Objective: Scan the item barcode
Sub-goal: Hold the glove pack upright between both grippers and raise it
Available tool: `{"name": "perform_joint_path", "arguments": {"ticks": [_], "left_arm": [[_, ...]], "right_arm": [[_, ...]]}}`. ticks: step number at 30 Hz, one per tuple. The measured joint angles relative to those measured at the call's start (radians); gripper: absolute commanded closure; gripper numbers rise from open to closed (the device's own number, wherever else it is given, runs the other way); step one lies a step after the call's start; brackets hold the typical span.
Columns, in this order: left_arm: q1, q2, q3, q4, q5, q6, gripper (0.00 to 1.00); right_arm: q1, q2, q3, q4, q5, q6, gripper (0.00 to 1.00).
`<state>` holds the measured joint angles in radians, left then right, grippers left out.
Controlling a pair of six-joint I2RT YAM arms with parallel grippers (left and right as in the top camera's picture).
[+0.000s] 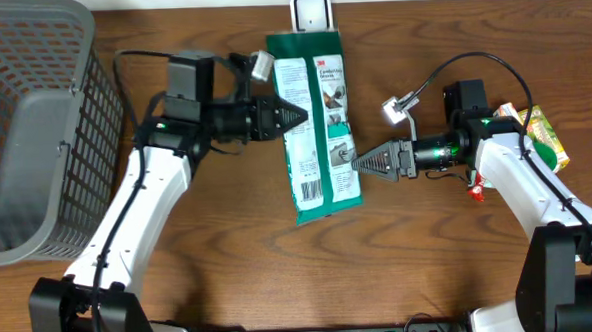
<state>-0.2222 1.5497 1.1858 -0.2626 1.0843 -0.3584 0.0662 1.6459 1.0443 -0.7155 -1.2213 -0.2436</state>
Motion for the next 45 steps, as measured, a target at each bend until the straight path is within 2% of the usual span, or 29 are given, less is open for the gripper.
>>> {"name": "perform_joint_path", "arguments": {"ticks": [6,11,13,23,32,41,45], "left_arm": [[0.013,0.0,0.0,0.013,0.15,-0.065,0.93],[0.012,0.0,0.0,0.014,0.224,-0.087,0.93],[0.012,0.0,0.0,0.015,0.237,-0.09,0.92],[0.012,0.0,0.0,0.022,0.248,-0.091,0.93],[0.012,0.0,0.0,0.024,0.248,-0.091,0.92],[0.012,0.0,0.0,0.025,0.248,-0.09,0.93],[0.013,0.0,0.0,0.024,0.245,-0.09,0.93]], "right_arm": [[0.0,0.0,0.0,0.017,-0.101,-0.098,0.38],[0.0,0.0,0.0,0.025,-0.217,-0.132,0.47],[0.003,0.0,0.0,0.026,-0.249,-0.14,0.51],[0.077,0.0,0.0,0.051,-0.3,-0.155,0.51],[0.107,0.0,0.0,0.125,-0.31,-0.137,0.56],[0.133,0.0,0.0,0.274,-0.312,0.005,0.71],[0.145,0.0,0.0,0.293,-0.313,0.043,0.93]]}}
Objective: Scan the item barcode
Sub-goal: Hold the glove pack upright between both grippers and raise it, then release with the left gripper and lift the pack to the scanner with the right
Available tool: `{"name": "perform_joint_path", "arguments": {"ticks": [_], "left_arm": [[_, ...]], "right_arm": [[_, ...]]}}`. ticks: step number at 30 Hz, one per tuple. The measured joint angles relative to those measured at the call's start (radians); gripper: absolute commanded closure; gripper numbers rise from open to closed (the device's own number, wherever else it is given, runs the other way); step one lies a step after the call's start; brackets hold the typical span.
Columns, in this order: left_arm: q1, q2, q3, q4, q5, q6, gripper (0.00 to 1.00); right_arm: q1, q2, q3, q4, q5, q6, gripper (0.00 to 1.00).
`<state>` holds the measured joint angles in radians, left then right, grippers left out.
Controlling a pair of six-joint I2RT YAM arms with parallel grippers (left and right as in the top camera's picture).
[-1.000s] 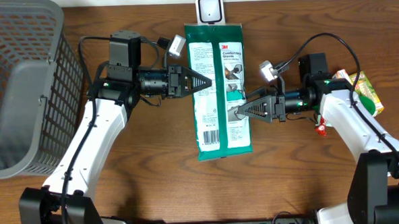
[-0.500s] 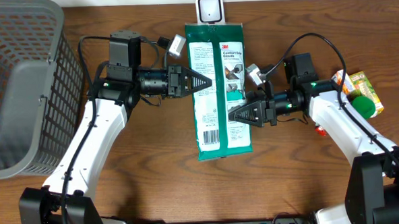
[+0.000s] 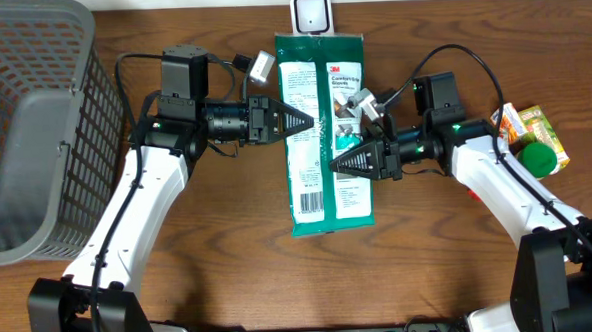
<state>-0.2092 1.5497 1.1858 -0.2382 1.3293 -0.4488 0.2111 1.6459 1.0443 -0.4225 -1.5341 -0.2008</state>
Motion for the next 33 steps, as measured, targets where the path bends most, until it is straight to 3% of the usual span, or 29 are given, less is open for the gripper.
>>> {"name": "perform_joint_path", "arguments": {"ticks": [3,4,7,9,16,21,24,28,33], "left_arm": [[0.0,0.0,0.0,0.0,-0.023,0.0,0.9],[0.0,0.0,0.0,-0.001,-0.035,0.0,0.83],[-0.001,0.0,0.0,0.002,-0.095,0.002,0.44],[0.0,0.0,0.0,0.0,-0.144,-0.002,0.36],[0.083,0.0,0.0,-0.022,-0.29,0.039,0.33],[0.185,0.0,0.0,-0.118,-0.339,0.085,0.27],[0.222,0.0,0.0,-0.19,-0.409,0.109,0.36],[0.235,-0.001,-0.002,-0.259,-0.551,0.139,0.36],[0.233,-0.003,0.015,-0.417,-0.776,0.15,0.36]], "right_arm": [[0.001,0.0,0.0,0.001,0.0,0.016,0.99],[0.001,0.0,0.0,0.002,0.001,0.019,0.99],[0.002,0.0,0.0,0.006,0.004,0.021,0.99],[0.002,0.0,0.0,0.009,0.022,0.029,0.99],[0.002,-0.001,0.0,0.003,0.259,0.126,0.99],[0.003,-0.016,0.039,-0.127,0.443,0.168,0.99],[0.012,-0.032,0.153,-0.341,0.595,0.167,0.99],[0.062,-0.044,0.409,-0.602,0.859,0.134,0.99],[0.17,-0.05,0.682,-0.753,1.133,0.06,0.99]]}}
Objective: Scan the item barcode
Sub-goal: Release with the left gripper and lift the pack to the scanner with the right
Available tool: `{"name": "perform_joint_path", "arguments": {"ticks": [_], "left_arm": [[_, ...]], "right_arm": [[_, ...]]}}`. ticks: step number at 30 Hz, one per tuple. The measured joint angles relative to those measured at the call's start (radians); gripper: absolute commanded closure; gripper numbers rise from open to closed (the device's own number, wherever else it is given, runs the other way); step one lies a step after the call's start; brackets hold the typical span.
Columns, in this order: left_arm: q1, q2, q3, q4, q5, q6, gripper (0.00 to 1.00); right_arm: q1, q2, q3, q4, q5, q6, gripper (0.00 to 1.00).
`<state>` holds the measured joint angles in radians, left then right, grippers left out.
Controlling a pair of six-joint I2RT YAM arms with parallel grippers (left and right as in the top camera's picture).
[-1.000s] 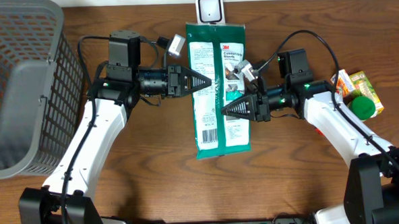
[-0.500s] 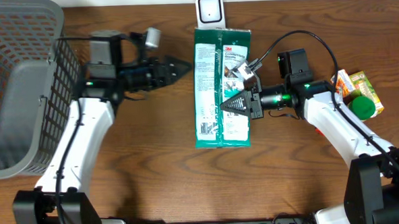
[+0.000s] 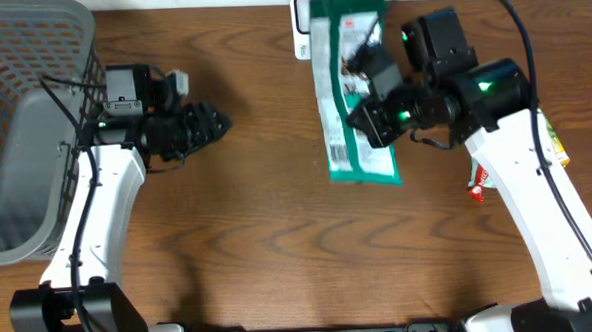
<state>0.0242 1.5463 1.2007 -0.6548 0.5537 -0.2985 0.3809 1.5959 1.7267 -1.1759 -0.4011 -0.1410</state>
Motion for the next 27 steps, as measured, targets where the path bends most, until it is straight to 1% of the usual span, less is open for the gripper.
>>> {"name": "perform_joint_path", "arguments": {"ticks": [3,6,7,8,10,11,12,17,21,27], "left_arm": [[0.0,0.0,0.047,-0.119,-0.177,0.008,0.36],[0.0,-0.006,0.085,-0.15,-0.306,0.009,0.35],[0.0,-0.008,0.091,-0.156,-0.337,0.009,0.29],[0.0,-0.009,0.094,-0.162,-0.366,0.01,0.28],[0.0,-0.009,0.095,-0.177,-0.412,0.01,0.21],[0.0,-0.009,0.095,-0.182,-0.426,0.011,0.16],[0.0,-0.009,0.095,-0.188,-0.449,0.012,0.16],[0.0,-0.009,0.095,-0.195,-0.478,0.012,0.15],[0.0,-0.009,0.095,-0.195,-0.483,0.012,0.15],[0.0,-0.009,0.095,-0.194,-0.486,0.012,0.15]], "right_arm": [[0.091,0.001,0.135,-0.013,0.162,-0.059,0.99],[0.166,0.002,0.183,0.056,0.303,-0.127,0.99],[0.189,0.003,0.185,0.089,0.344,-0.159,0.99],[0.21,0.007,0.186,0.116,0.377,-0.197,0.99],[0.251,0.027,0.186,0.155,0.431,-0.314,0.99],[0.269,0.04,0.186,0.167,0.453,-0.365,0.99],[0.307,0.077,0.186,0.193,0.504,-0.463,0.99],[0.372,0.22,0.186,0.275,0.714,-0.682,0.99],[0.367,0.337,0.185,0.396,0.848,-0.793,0.99],[0.328,0.523,0.181,0.761,1.001,-0.978,0.99]]}}
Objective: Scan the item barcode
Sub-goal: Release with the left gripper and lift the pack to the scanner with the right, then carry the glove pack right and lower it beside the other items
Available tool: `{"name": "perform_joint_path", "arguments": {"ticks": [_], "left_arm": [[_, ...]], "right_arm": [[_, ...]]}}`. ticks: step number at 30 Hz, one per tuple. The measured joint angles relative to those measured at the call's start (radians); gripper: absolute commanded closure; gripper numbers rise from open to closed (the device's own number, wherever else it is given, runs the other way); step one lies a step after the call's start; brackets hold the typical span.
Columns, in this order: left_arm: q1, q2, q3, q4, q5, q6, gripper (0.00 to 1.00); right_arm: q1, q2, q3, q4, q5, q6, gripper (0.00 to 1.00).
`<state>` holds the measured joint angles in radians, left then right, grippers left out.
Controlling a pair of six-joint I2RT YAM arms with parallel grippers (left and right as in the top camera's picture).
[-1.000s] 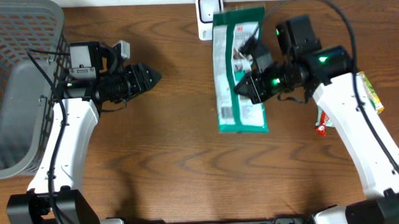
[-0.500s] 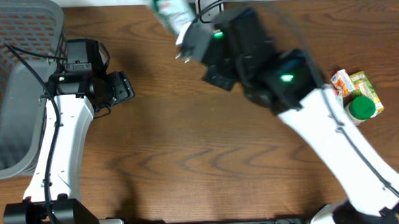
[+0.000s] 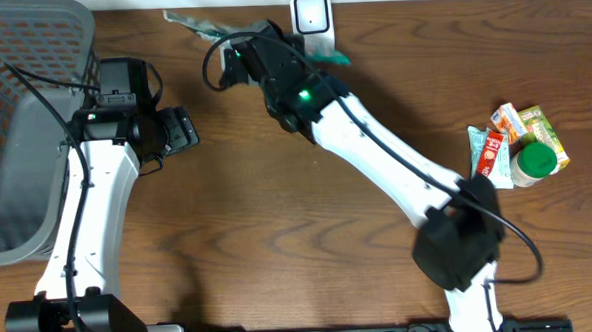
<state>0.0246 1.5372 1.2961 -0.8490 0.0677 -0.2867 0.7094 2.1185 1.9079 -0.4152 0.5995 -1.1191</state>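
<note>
The green-and-white 3M package (image 3: 192, 23) is held up near the table's back edge, turned almost edge-on to the overhead camera, so its barcode is hidden. One green corner (image 3: 333, 56) shows just below the white scanner (image 3: 310, 10). My right gripper (image 3: 255, 40) is shut on the package, with the right arm stretched diagonally across the table to reach it. My left gripper (image 3: 177, 131) has drawn back to the left, apart from the package, and looks open and empty.
A grey wire basket (image 3: 29, 118) fills the far left. At the right edge lie a red packet (image 3: 490, 153), small juice cartons (image 3: 529, 126) and a green-capped bottle (image 3: 534, 161).
My right arm has swung the package leftward and tilted it, from flat and face-up right of the scanner to edge-on in front of it. The left gripper has drawn back a little further.
Both grippers first held the package flat below the scanner, left on its left edge and right on its right edge. Later the left gripper had let go and pulled away while the right lifted the package by the scanner. Now the right holds it tilted before the scanner.
</note>
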Motion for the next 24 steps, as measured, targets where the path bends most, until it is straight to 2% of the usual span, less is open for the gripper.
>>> {"name": "perform_joint_path", "arguments": {"ticks": [2,3,8,11,17,24], "left_arm": [[0.0,0.0,0.0,0.0,0.0,0.0,0.15],[0.0,0.0,0.0,-0.001,0.0,0.0,0.15],[0.0,0.0,0.0,-0.002,0.0,0.0,0.15],[0.0,0.0,0.0,-0.002,0.0,0.0,0.15],[0.0,0.0,0.0,-0.002,0.0,0.0,0.15],[0.0,0.0,0.0,-0.002,0.0,0.0,0.15]], "right_arm": [[-0.021,0.066,0.0,0.18,0.027,-0.084,0.99],[-0.023,0.071,0.001,0.19,0.027,-0.091,0.99],[-0.065,0.182,-0.001,0.486,0.062,-0.275,0.99],[-0.083,0.232,-0.002,0.576,0.062,-0.362,0.99],[-0.101,0.274,-0.002,0.621,0.019,-0.435,0.99],[-0.103,0.28,-0.002,0.66,-0.027,-0.449,0.99]]}}
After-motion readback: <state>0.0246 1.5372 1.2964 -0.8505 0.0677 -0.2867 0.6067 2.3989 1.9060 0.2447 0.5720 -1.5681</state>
